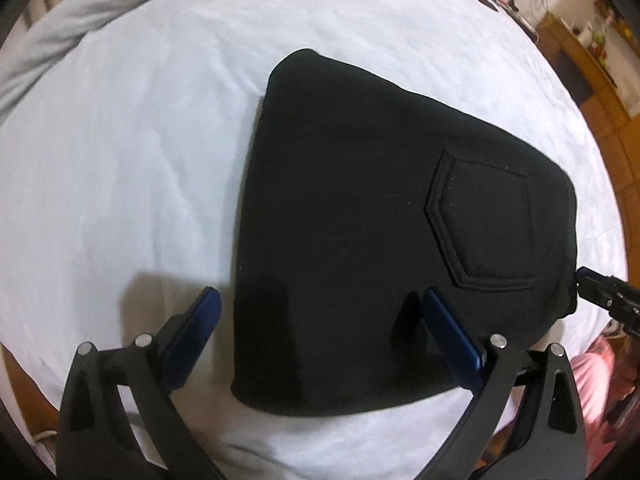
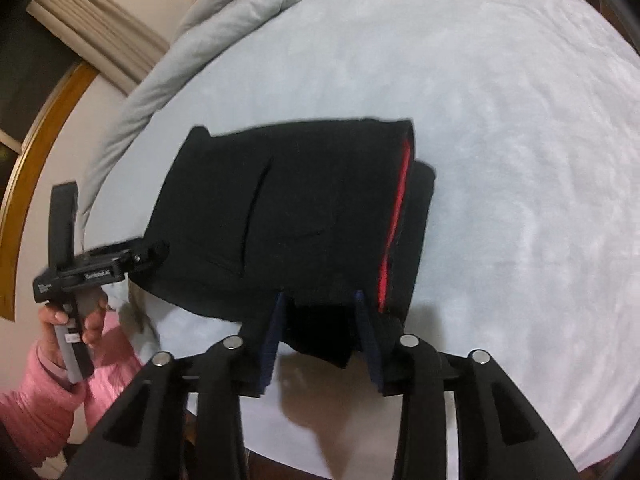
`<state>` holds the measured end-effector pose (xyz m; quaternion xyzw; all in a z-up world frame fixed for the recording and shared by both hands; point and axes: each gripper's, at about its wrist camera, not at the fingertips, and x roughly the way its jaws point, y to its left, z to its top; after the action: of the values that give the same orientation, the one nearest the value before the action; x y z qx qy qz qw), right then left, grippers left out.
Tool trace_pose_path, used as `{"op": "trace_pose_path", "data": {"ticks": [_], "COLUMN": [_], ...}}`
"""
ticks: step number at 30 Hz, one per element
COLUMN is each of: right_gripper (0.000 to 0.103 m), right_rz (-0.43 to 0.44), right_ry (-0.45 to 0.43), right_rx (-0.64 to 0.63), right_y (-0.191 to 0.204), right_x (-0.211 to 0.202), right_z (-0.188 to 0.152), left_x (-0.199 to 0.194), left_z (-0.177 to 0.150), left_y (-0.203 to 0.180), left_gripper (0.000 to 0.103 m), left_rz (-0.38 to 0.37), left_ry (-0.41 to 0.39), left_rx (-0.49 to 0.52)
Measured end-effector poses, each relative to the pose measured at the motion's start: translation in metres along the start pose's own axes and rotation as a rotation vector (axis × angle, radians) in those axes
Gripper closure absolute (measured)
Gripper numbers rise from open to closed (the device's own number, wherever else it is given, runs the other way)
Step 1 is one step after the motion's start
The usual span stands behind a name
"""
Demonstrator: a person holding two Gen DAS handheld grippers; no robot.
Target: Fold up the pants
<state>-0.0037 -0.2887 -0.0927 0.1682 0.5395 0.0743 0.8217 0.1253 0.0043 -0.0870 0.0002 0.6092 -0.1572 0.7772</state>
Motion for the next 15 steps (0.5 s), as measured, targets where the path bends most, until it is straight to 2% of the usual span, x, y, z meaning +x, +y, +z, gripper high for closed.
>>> {"op": "trace_pose_path", "data": {"ticks": [5,12,15], "right_gripper": [0.063,0.063,0.062], "right_rz": [-0.003,-0.094,-0.093], "right_ry": [-0.022,-0.044,-0.041], "right_rx": [-0.008,0.021,0.038], "right_y": [0.013,0.024,0.023], "right_x": [-0.009,-0.012,-0.011], "right_z": [0.0,-0.004,-0.004], "left_x": [-0.012,-0.029,-0.029], "left_z": [-0.001,-0.012,-0.009], "left_y": [-0.01,-0.048,-0.051], "left_gripper": [0.005,0.005,0.005], "left_rz": [0.001,0.047,0.049], "left_ry": [-0.035,-0.081,-0.086], "left_rx": [-0.003,0.054,0.053]}}
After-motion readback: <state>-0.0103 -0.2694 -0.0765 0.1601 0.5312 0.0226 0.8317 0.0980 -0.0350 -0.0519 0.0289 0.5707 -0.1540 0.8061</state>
